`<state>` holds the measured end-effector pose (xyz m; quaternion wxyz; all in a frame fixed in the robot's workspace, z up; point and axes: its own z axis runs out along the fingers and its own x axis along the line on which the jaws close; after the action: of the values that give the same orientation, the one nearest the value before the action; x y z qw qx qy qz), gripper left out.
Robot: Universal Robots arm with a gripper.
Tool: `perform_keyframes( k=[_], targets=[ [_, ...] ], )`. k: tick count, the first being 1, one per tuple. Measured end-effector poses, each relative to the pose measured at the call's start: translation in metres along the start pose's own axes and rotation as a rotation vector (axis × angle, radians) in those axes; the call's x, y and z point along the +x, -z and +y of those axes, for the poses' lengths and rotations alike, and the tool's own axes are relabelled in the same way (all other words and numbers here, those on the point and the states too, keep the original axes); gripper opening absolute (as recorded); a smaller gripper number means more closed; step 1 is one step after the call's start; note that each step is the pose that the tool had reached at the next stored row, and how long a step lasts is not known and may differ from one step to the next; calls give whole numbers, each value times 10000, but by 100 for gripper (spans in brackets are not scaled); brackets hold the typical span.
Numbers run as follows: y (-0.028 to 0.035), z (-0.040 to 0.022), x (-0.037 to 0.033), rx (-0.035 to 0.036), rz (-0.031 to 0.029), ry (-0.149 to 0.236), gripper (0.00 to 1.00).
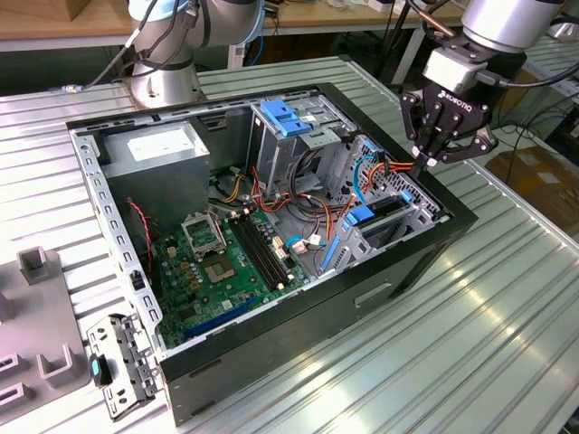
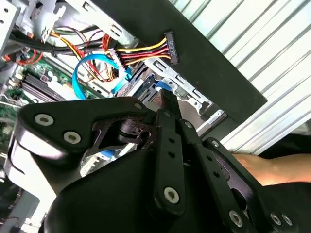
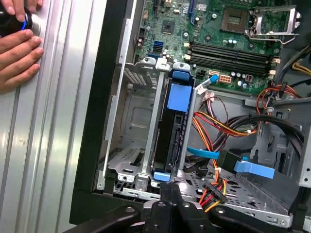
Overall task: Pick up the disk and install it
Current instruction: 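Insert the first disk wire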
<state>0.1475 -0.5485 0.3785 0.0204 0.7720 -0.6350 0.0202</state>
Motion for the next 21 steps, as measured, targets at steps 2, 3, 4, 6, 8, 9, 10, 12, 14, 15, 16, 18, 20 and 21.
perform_keyframes(
  k=[2,3,4,6,8,9,10,12,14,15,16,18,20,21],
  targets=[
    [0,-1,0,36,3,637,11],
    [0,-1,0,43,4,761,11],
    [0,-2,0,46,4,821,11],
    [1,-3,0,48,6,847,11],
    [0,-4,0,48,5,849,11],
    [0,-4,1,48,5,849,11],
    [0,-4,1,49,5,856,11],
    [0,-10,2,68,8,1189,11],
    [0,-11,2,87,9,1528,11],
    [-1,-11,2,98,11,1718,11],
    [-1,-18,4,111,12,1960,11],
    [-1,-58,3,118,12,2057,11],
    [0,-99,-9,120,12,2089,11],
    [1,-113,-19,121,12,2116,11]
  ],
)
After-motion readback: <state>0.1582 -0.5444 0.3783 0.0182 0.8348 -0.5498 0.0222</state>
